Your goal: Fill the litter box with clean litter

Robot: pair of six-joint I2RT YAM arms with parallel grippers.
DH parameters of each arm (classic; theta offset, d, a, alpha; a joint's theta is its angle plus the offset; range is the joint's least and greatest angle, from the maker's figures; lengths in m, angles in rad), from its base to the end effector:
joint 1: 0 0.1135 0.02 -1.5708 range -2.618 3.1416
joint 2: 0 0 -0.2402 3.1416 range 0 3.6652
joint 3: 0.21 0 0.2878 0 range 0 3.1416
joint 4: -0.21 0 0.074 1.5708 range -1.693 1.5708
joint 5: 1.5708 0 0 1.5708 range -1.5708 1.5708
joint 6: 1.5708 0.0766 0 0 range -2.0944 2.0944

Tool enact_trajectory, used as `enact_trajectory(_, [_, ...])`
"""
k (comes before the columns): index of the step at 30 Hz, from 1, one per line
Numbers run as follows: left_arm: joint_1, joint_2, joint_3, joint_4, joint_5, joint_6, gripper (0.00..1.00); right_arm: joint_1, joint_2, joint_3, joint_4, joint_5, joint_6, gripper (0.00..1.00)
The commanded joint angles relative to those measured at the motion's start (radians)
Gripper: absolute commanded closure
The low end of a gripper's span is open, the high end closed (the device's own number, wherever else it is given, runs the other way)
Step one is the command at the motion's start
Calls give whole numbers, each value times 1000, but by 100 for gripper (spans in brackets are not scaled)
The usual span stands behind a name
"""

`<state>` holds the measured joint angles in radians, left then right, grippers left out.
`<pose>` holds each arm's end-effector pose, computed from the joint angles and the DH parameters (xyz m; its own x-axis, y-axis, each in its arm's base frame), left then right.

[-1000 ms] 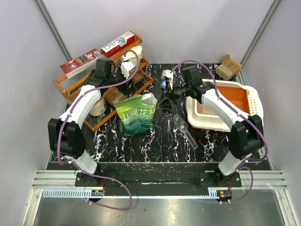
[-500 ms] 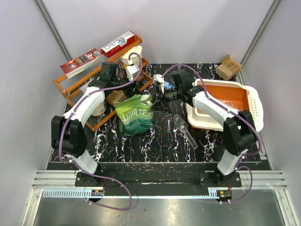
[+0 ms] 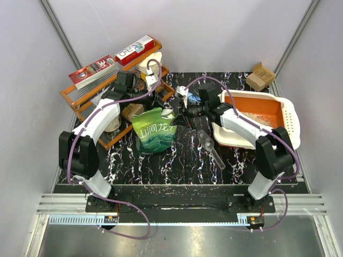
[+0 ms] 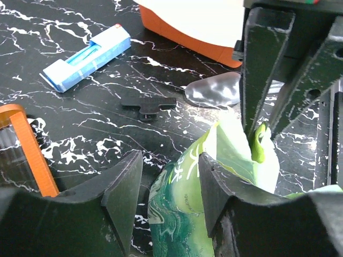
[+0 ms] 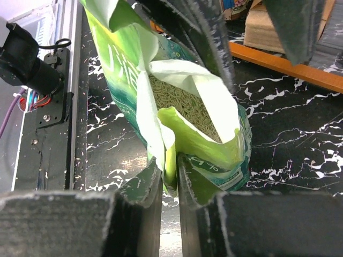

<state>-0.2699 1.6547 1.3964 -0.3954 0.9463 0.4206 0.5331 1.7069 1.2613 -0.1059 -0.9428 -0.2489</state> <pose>0.3900 -0.1724 0.2667 -0.2179 0.3080 -0.9261 0.9482 0.2914 -0.1262 0.3421 0.2738 0.2219 -0.2176 -0.2964 -0.9299 -0.9758 0.0853 0.2011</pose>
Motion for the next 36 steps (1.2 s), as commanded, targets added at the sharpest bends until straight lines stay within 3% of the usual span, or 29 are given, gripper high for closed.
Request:
enact_trajectory(1, [-6, 5, 12, 6, 112, 44, 50, -4, -61, -13, 91, 65, 69, 81])
enact_trajectory(9, [-22, 10, 21, -22, 163, 66, 54, -24, -64, -34, 147, 95, 94, 86])
enact_trajectory(15, [-23, 17, 24, -33, 186, 70, 56, -22, -40, -11, 193, 19, 117, 97])
enact_trajectory(18, [-25, 28, 29, -19, 151, 61, 52, -21, -32, 1, 180, 24, 100, 96])
enact_trajectory(23, [-23, 56, 4, 168, 37, -38, 51, -22, -38, 15, 146, 13, 94, 96])
enact_trajectory(28, [-31, 88, 33, 167, 107, -54, 52, -22, -29, 16, 127, -21, 95, 91])
enact_trajectory(33, [-46, 83, 30, 99, 183, -22, 57, -21, -16, 26, 124, 64, 88, 89])
enact_trajectory(36, [-51, 80, 33, 58, 206, -16, 59, -22, -13, 62, 55, 156, 47, 80])
